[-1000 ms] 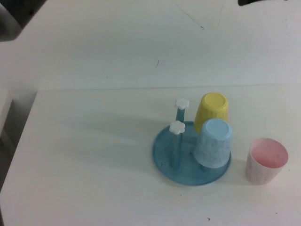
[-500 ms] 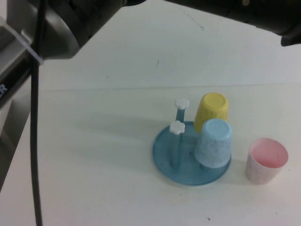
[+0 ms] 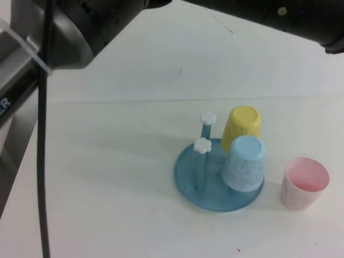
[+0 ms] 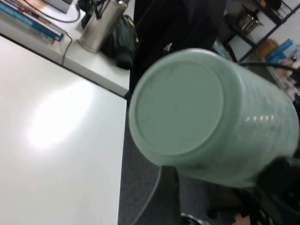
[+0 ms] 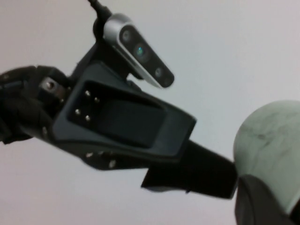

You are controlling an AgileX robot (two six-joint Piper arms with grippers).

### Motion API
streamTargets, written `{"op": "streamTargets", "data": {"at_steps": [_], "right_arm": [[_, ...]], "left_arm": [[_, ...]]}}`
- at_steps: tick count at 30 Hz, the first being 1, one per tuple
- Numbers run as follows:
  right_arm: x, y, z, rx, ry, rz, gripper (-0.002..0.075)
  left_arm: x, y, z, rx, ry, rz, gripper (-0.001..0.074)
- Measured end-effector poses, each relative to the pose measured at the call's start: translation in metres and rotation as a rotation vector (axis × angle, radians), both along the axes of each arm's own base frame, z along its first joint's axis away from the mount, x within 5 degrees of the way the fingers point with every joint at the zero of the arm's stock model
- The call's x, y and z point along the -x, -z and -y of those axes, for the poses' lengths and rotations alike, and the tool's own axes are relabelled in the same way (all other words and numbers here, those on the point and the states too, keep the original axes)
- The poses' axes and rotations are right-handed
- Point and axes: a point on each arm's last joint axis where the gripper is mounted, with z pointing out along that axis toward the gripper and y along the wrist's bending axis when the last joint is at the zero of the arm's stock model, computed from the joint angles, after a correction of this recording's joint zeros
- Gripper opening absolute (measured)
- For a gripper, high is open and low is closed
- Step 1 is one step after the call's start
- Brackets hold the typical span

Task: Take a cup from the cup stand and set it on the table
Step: Hand over the cup, then place the cup on the table

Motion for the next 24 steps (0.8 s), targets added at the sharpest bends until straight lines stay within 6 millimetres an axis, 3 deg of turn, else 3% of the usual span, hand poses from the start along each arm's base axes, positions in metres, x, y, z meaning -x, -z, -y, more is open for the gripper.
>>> {"op": "streamTargets", "data": {"at_steps": [4, 6, 9, 11, 18, 21, 24], "right_arm": [[-0.001, 0.000, 0.001, 0.008, 0.010, 0.002, 0.0020], [-0.003, 0.001, 0.001, 0.010, 0.009, -0.004, 0.0020], [-0.012, 0.005, -0.001, 0.051, -0.005, -0.049, 0.0020], [-0.021, 0.007, -0.003, 0.113, -0.018, -0.097, 0.0020], [-0.070, 0.000, -0.006, 0.428, -0.121, -0.392, 0.0020], [-0.099, -0.006, -0.003, 0.530, -0.155, -0.537, 0.0020], [-0.135, -0.008, 0.002, 0.605, -0.170, -0.664, 0.0019]], "left_arm": [[0.003, 0.002, -0.006, -0.045, 0.040, 0.039, 0.0531], [0.003, -0.001, -0.014, -0.069, 0.033, 0.069, 0.0399], [0.001, -0.006, -0.031, -0.114, 0.004, 0.121, 0.0143], [0.002, -0.011, -0.043, -0.154, -0.042, 0.162, 0.0060], [0.016, -0.026, -0.090, -0.446, -0.353, 0.358, 0.0004], [0.033, -0.028, -0.110, -0.532, -0.445, 0.409, 0.0003], [0.049, -0.012, -0.126, -0.602, -0.447, 0.392, 0.0002]]}}
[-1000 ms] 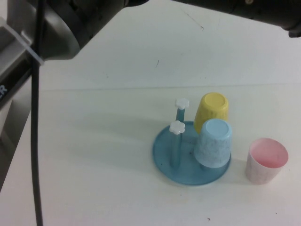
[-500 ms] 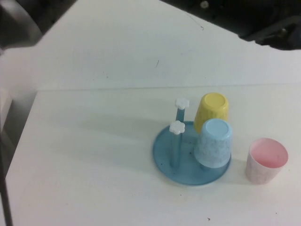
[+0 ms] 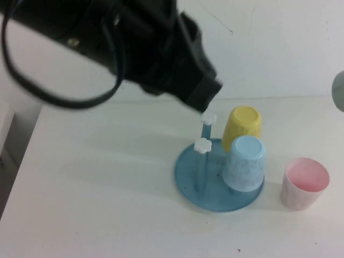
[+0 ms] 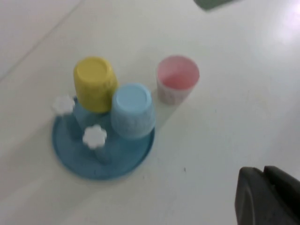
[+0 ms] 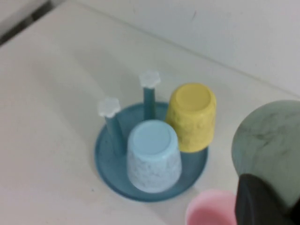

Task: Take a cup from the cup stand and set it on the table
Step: Place the cup on the table

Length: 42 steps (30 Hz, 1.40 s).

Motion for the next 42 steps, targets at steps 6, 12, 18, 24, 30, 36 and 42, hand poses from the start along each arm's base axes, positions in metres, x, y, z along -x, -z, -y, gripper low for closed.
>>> {"op": "streamTargets", "data": {"at_steps": [6, 12, 18, 24, 30, 36, 42], "right_arm": [[-0.085, 0.024, 0.004, 0.072, -0.030, -0.206, 0.0019], [-0.150, 0.072, -0.003, 0.287, -0.032, -0.383, 0.0019], [-0.190, 0.126, -0.018, 0.438, -0.079, -0.571, 0.0019], [-0.205, 0.162, -0.019, 0.466, -0.081, -0.675, 0.0019], [-0.208, 0.170, -0.019, 0.453, -0.044, -0.701, 0.0036], [-0.210, 0.169, -0.019, 0.422, 0.022, -0.708, 0.0215], [-0.205, 0.139, -0.017, 0.416, 0.057, -0.614, 0.0261]], "left_arm": [[0.028, 0.050, -0.033, -0.120, -0.059, -0.097, 0.0000], [0.042, 0.102, -0.053, -0.180, -0.154, -0.167, -0.0001], [0.045, 0.125, -0.058, -0.175, -0.212, -0.210, -0.0001], [0.044, 0.127, -0.057, -0.155, -0.241, -0.224, -0.0001], [0.045, 0.127, -0.057, -0.150, -0.245, -0.224, -0.0001], [0.043, 0.125, -0.056, -0.127, -0.248, -0.203, -0.0001], [0.041, 0.117, -0.064, -0.085, -0.311, -0.113, -0.0001]]}}
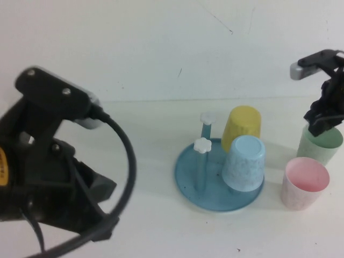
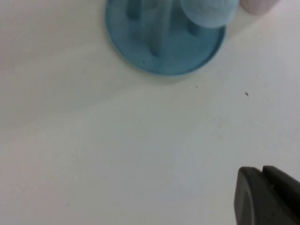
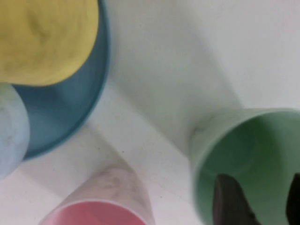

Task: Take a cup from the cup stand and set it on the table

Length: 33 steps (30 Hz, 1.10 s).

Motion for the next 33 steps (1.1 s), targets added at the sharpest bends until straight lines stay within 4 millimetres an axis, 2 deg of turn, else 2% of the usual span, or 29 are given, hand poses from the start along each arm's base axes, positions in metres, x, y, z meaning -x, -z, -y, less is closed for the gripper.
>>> {"op": "streamTargets", "data": {"at_steps": [4, 8, 12, 15, 17, 20, 25, 33], "right_arm": [[0.019, -0.056, 0.003, 0.004, -0.011, 0.156, 0.0221], [0.050, -0.115, 0.007, -0.009, -0.025, 0.314, 0.0078], [0.084, -0.158, 0.006, -0.062, -0.055, 0.430, 0.0015], [0.111, -0.173, 0.006, -0.095, -0.079, 0.474, 0.0004], [0.129, -0.173, 0.007, -0.095, -0.095, 0.494, 0.0000], [0.155, -0.163, 0.007, -0.096, -0.131, 0.514, -0.0001], [0.198, -0.129, 0.002, -0.171, -0.229, 0.531, -0.0001], [0.264, -0.075, 0.000, -0.280, -0.304, 0.607, -0.0001]], "left_arm": [[0.005, -0.015, -0.018, 0.042, -0.088, 0.130, -0.0001], [0.021, -0.030, -0.042, 0.115, -0.157, 0.259, -0.0001], [0.042, -0.030, -0.064, 0.192, -0.190, 0.343, -0.0001], [0.058, -0.020, -0.080, 0.221, -0.193, 0.374, -0.0001], [0.066, -0.010, -0.088, 0.231, -0.196, 0.383, -0.0001], [0.075, 0.008, -0.096, 0.234, -0.194, 0.387, -0.0001], [0.080, 0.032, -0.099, 0.264, -0.176, 0.424, -0.0001], [0.074, 0.063, -0.090, 0.249, -0.107, 0.487, -0.0001]]}}
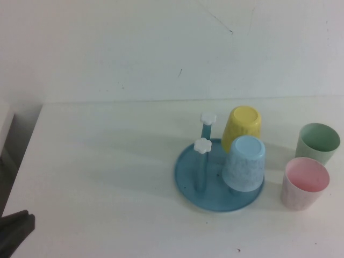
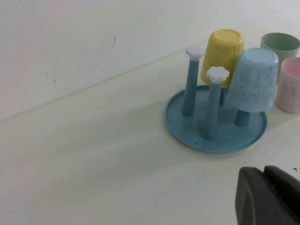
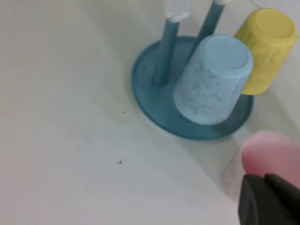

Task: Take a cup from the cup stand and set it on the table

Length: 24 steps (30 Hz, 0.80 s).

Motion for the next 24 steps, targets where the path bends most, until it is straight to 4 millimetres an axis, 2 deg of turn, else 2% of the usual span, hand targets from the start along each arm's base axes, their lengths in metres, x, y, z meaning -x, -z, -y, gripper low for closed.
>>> {"op": "streamTargets", "data": {"at_steps": [6, 10, 24], "right_arm": [[0.039, 0.028, 0.001, -0.031, -0.038, 0.059, -0.0001], [0.055, 0.038, 0.004, -0.032, -0.040, 0.095, -0.0001], [0.064, 0.046, 0.002, -0.035, -0.074, 0.058, -0.0002]], "left_arm": [[-0.002, 0.006, 0.002, 0.004, 0.009, 0.009, -0.0001], [-0.002, 0.005, 0.003, 0.006, 0.010, 0.012, -0.0001], [-0.002, 0.005, 0.003, 0.005, 0.010, 0.014, -0.0001]]}}
